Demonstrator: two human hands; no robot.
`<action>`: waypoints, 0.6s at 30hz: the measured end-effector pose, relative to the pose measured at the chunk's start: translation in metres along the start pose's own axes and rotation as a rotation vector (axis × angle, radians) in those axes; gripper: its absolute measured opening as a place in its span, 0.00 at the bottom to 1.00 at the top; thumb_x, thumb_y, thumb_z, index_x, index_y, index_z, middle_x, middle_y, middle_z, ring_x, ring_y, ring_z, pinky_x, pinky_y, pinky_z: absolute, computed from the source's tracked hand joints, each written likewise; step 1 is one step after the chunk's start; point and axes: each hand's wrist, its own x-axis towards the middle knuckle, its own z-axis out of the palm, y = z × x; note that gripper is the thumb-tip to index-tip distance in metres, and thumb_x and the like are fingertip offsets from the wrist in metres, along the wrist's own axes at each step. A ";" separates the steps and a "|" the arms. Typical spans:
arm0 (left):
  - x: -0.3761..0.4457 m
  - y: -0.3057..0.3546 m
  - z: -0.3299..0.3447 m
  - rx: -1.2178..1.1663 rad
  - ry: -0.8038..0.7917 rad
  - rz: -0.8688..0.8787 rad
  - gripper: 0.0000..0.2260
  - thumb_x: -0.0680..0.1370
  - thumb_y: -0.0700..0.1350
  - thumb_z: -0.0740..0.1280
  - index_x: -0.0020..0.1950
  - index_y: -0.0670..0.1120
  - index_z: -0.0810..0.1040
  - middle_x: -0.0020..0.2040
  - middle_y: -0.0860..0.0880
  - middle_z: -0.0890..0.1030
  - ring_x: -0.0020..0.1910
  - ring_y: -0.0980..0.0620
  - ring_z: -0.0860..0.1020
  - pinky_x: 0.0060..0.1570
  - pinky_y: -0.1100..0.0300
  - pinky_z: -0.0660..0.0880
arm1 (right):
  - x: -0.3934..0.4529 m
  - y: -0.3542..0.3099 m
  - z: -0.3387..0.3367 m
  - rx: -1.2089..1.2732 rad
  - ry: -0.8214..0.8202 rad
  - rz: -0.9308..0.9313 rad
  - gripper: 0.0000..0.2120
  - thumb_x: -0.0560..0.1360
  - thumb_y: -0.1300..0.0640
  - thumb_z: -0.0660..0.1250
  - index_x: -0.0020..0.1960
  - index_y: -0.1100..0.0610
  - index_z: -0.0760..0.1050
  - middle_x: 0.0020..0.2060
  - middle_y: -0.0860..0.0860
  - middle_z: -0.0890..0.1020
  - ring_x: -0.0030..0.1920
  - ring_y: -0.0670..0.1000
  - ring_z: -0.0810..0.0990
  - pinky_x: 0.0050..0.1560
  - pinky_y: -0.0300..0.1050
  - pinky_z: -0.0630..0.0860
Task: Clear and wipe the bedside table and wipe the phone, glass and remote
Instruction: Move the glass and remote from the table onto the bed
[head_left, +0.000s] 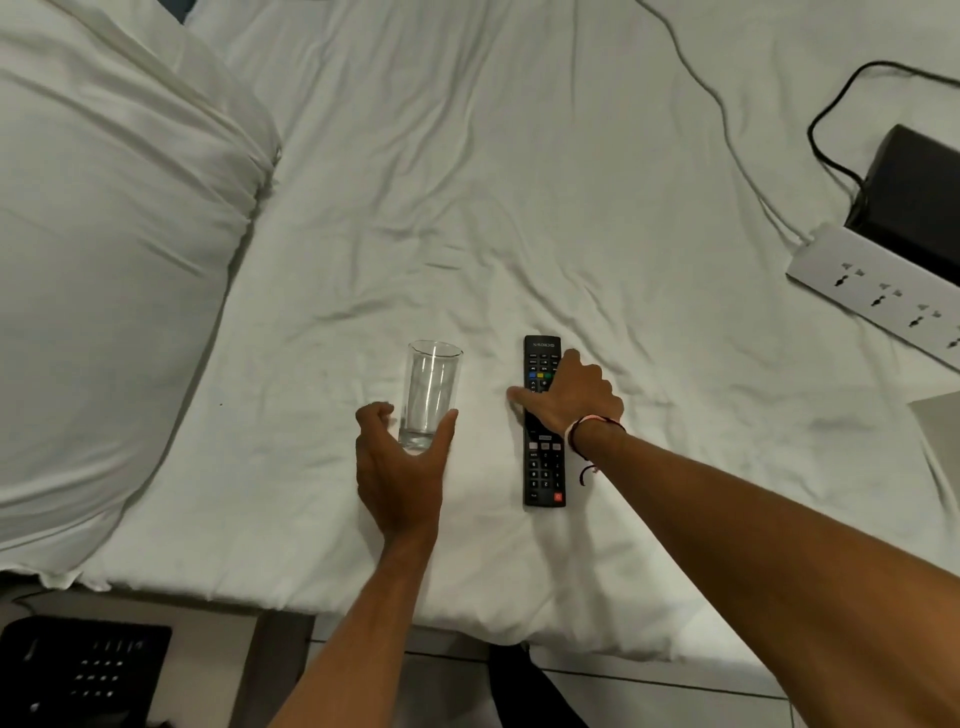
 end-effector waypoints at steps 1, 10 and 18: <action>0.000 0.001 -0.006 0.011 0.008 0.016 0.31 0.68 0.62 0.76 0.61 0.46 0.71 0.54 0.47 0.81 0.53 0.47 0.80 0.46 0.58 0.71 | -0.002 -0.002 -0.002 -0.018 0.022 -0.005 0.36 0.70 0.35 0.68 0.68 0.57 0.65 0.61 0.57 0.75 0.62 0.61 0.74 0.52 0.52 0.71; 0.023 -0.018 -0.112 0.359 0.138 0.215 0.30 0.82 0.62 0.54 0.80 0.48 0.61 0.81 0.44 0.60 0.80 0.48 0.59 0.77 0.46 0.58 | -0.041 -0.057 -0.022 -0.243 0.309 -0.377 0.39 0.78 0.32 0.49 0.81 0.52 0.45 0.80 0.62 0.49 0.80 0.61 0.44 0.77 0.64 0.44; 0.023 -0.086 -0.244 0.692 0.236 0.231 0.34 0.81 0.66 0.51 0.82 0.51 0.50 0.83 0.43 0.50 0.82 0.47 0.52 0.77 0.40 0.53 | -0.123 -0.158 0.000 -0.331 0.376 -0.742 0.43 0.76 0.28 0.48 0.81 0.50 0.41 0.80 0.63 0.45 0.80 0.62 0.43 0.77 0.66 0.44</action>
